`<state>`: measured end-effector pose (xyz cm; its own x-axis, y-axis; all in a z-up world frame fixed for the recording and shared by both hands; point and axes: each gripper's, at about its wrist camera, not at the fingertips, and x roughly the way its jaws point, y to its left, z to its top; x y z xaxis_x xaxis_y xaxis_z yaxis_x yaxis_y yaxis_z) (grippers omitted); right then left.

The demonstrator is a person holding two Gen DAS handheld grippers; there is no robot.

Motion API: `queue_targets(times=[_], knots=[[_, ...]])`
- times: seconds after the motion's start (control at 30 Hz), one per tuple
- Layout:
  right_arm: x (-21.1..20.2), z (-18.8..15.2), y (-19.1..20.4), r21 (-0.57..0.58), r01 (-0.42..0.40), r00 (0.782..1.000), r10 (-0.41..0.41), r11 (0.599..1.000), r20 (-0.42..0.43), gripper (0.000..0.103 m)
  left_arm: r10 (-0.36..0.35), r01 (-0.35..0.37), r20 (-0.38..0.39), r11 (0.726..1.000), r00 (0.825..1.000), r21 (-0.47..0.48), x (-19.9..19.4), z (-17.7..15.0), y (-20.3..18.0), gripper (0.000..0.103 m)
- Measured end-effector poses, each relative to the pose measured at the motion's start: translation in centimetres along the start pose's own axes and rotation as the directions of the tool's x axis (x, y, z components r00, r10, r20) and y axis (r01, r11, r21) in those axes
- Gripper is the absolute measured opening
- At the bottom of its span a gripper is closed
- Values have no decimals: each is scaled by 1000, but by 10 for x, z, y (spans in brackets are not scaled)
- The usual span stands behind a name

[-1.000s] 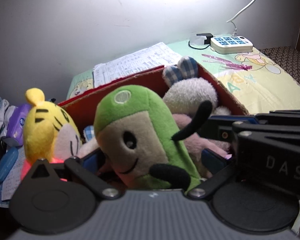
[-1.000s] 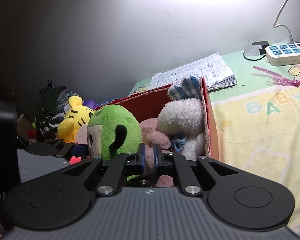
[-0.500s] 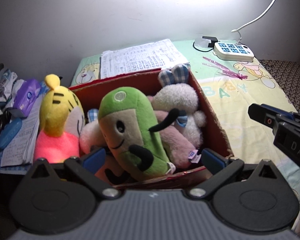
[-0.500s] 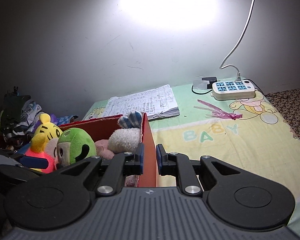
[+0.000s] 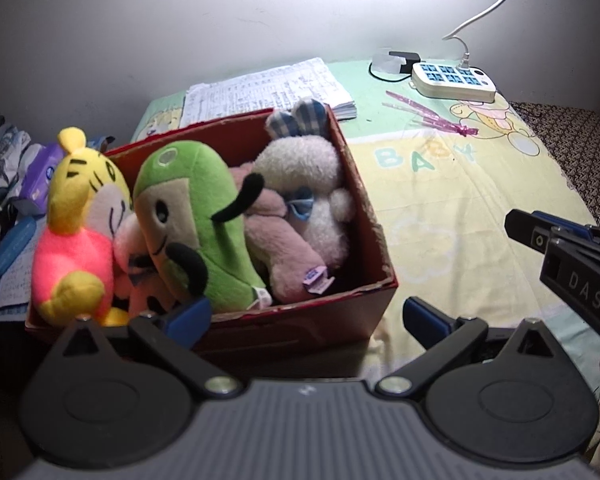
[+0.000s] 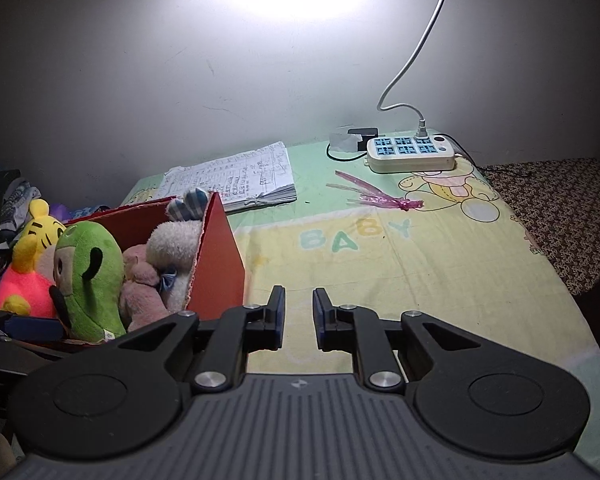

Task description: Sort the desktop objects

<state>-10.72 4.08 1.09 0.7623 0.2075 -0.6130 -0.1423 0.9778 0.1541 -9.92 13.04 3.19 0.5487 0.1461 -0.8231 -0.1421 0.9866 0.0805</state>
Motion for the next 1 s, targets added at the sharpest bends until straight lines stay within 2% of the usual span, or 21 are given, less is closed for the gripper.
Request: queue_targets(times=[0.1,0.27,0.5,0.7,1.0], knots=[[-1,-1,-11,4,-5,1000,5,1000,-10,15,8,-8,-4,1000,1000,-4,0,-1,-8,102],[0,-5,-20,-4,-26,999,26,1000,-28,16,90,-91,-45,996,995,-20,7,-3,-17,102],[5,-8,-23,-37,-82,995,80,996,-53,17,105,-114,-82,988,991,-101,9,-18,-12,102],[11,-11,-12,-59,-102,991,97,993,-88,17,130,-143,-102,980,986,-141,7,-26,5,102],[4,-11,26,-59,-108,991,103,992,-82,20,136,-150,-106,978,985,-142,0,-28,47,102]])
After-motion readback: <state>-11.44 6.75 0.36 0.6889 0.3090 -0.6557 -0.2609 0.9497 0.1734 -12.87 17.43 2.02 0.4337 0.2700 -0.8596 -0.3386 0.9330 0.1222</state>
